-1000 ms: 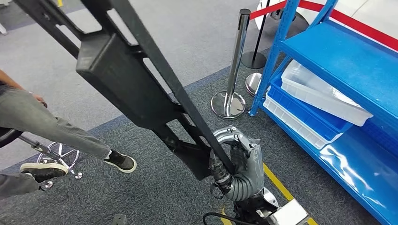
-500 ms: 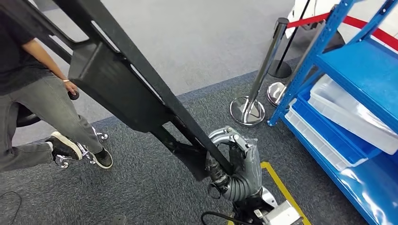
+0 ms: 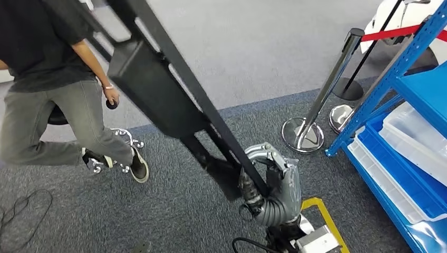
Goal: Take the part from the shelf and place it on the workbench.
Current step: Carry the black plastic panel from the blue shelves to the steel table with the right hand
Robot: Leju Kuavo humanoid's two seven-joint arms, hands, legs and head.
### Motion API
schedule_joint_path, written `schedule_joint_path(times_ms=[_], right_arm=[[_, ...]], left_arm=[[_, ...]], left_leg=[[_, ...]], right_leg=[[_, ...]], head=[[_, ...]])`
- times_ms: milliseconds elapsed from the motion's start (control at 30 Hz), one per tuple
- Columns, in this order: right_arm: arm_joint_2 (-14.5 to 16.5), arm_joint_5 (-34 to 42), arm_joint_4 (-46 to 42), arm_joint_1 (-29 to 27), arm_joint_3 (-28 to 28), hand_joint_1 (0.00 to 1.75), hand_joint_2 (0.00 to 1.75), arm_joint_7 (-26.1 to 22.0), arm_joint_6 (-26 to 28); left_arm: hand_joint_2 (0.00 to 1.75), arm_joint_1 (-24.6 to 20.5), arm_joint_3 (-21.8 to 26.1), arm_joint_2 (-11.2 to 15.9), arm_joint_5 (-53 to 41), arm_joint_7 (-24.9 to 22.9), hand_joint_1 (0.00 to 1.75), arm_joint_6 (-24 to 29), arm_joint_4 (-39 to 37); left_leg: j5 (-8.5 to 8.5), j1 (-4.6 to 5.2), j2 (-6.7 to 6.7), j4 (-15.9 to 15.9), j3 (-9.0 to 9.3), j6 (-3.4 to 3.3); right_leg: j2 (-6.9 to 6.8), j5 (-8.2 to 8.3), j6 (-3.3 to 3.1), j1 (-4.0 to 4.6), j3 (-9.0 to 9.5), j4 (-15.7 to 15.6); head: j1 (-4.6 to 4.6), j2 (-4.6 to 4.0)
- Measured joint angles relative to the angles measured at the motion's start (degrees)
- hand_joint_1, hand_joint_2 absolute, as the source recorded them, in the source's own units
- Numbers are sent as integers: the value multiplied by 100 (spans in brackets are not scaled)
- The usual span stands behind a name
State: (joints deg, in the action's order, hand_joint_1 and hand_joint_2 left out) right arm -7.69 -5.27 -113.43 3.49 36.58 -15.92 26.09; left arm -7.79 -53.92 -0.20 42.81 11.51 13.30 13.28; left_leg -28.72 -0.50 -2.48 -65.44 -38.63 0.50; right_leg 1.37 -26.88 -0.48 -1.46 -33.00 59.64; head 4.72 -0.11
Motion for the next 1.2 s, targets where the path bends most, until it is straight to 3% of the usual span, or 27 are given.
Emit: schedule_joint_path(times_ms=[67,100,133,167,233,267,333,400,467,567,600,633,667,700,767,833,900,933,1000,1033,1100,1133,1167,1200], right_arm=[[-17,-5,-39,-40,-20,175,175,17,31],[-27,-16,-47,-62,-28,175,175,32,64],[-39,-36,-57,-87,-34,175,175,53,111],[-52,-63,-72,-116,-40,175,175,73,160],[-81,-132,-127,-166,-60,175,175,110,248],[-98,-163,-163,-180,-70,175,175,123,285],[-132,-214,-231,-201,-86,175,175,140,352],[-164,-278,-290,-224,-108,175,175,165,413],[-203,-359,-352,-259,-144,175,175,213,468],[-268,-400,-426,-349,-172,175,175,264,531],[-287,-396,-435,-381,-174,175,175,275,540],[-303,-389,-439,-408,-174,175,175,283,547],[-315,-379,-440,-424,-174,175,175,290,554],[-326,-370,-441,-432,-174,175,175,293,560],[-335,-358,-447,-436,-174,175,175,291,568],[-345,-350,-461,-444,-174,175,175,285,578],[-353,-333,-471,-445,-174,175,175,278,584],[-354,-315,-473,-438,-174,175,175,270,580],[-354,-272,-478,-421,-174,175,175,237,551],[-354,-252,-478,-410,-174,175,175,220,525],[-354,-213,-476,-382,-174,175,175,202,466],[-354,-185,-473,-366,-174,175,175,202,429],[-353,-148,-471,-349,-174,175,175,199,390],[-353,-94,-469,-327,-174,175,175,186,335]], left_arm=[[175,-14,-32,-2,-25,13,0,-27,8],[175,-9,-49,0,-46,26,0,-50,10],[175,1,-66,6,-73,39,0,-80,11],[175,12,-80,16,-104,50,0,-113,12],[175,19,-102,45,-165,58,0,-172,13],[175,13,-117,58,-192,60,0,-196,15],[175,5,-165,85,-237,72,0,-227,19],[175,23,-209,119,-262,101,0,-237,21],[175,50,-222,138,-256,154,0,-257,27],[175,39,-224,151,-217,212,0,-317,34],[175,34,-225,155,-212,215,0,-332,35],[175,35,-225,157,-210,214,0,-341,36],[175,40,-226,159,-210,211,0,-348,36],[175,45,-226,160,-208,206,0,-349,36],[175,43,-226,162,-204,194,0,-343,36],[175,35,-226,169,-199,175,0,-313,36],[175,49,-226,179,-190,118,0,-243,36],[175,61,-226,184,-173,77,0,-194,37],[175,65,-227,186,-136,15,0,-105,44],[175,58,-227,181,-111,2,0,-72,53],[175,47,-227,174,-69,6,0,-38,71],[175,52,-227,171,-44,16,0,-32,78],[175,58,-227,169,-23,30,0,-30,81],[175,64,-227,167,5,46,0,-30,82]], left_leg=[[-291,-28,174,-701,-379,49],[-324,-38,201,-897,-492,62],[-254,-42,216,-896,-504,66],[-93,-42,238,-682,-401,58],[257,-6,422,89,0,2],[354,25,511,396,158,-42],[362,83,574,621,258,-121],[383,78,463,670,271,-190],[423,47,359,776,354,-260],[437,37,188,829,421,-340],[429,42,117,821,421,-349],[419,44,39,806,422,-347],[402,41,-38,780,422,-338],[378,32,-120,739,420,-318],[313,21,-266,618,384,-257],[277,11,-385,544,325,-184],[283,-12,-481,553,284,-115],[266,-15,-437,526,267,-88],[84,-10,-173,205,112,-45],[-79,-7,6,-113,-47,-26],[-357,-15,170,-779,-402,-2],[-379,-15,195,-937,-491,-6],[-294,-12,207,-883,-471,-22],[-129,-2,235,-622,-339,-53]], right_leg=[[-158,-26,-31,23,17,2],[-228,-38,-34,28,24,3],[-291,-52,-31,31,33,4],[-351,-66,-24,33,50,5],[-459,-106,7,47,96,3],[-509,-124,30,58,115,1],[-596,-150,83,77,139,-16],[-685,-171,144,90,165,-47],[-561,-290,189,87,138,101],[-209,-727,189,60,-320,1052],[-176,-795,193,55,-496,1332],[-162,-752,199,48,-594,1433],[-149,-608,208,37,-595,1333],[-116,-384,217,17,-494,1040],[91,-92,226,-31,-226,405],[232,-75,199,-33,-126,165],[153,-72,126,-9,-107,150],[100,-64,86,-9,-87,135],[-24,-48,18,-13,-60,105],[-89,-50,-2,3,-55,99],[-227,-64,-28,36,-57,100],[-297,-72,-34,50,-55,101],[-363,-81,-38,61,-50,101],[-430,-91,-38,72,-38,100]], head=[[17,0],[19,0],[21,0],[21,0],[19,0],[16,0],[14,0],[17,0],[-8,0],[-64,0],[-75,0],[-78,0],[-80,0],[-83,0],[-89,0],[-100,0],[-105,0],[-101,0],[-70,0],[-55,0],[-45,0],[-43,0],[-43,0],[-43,0]])
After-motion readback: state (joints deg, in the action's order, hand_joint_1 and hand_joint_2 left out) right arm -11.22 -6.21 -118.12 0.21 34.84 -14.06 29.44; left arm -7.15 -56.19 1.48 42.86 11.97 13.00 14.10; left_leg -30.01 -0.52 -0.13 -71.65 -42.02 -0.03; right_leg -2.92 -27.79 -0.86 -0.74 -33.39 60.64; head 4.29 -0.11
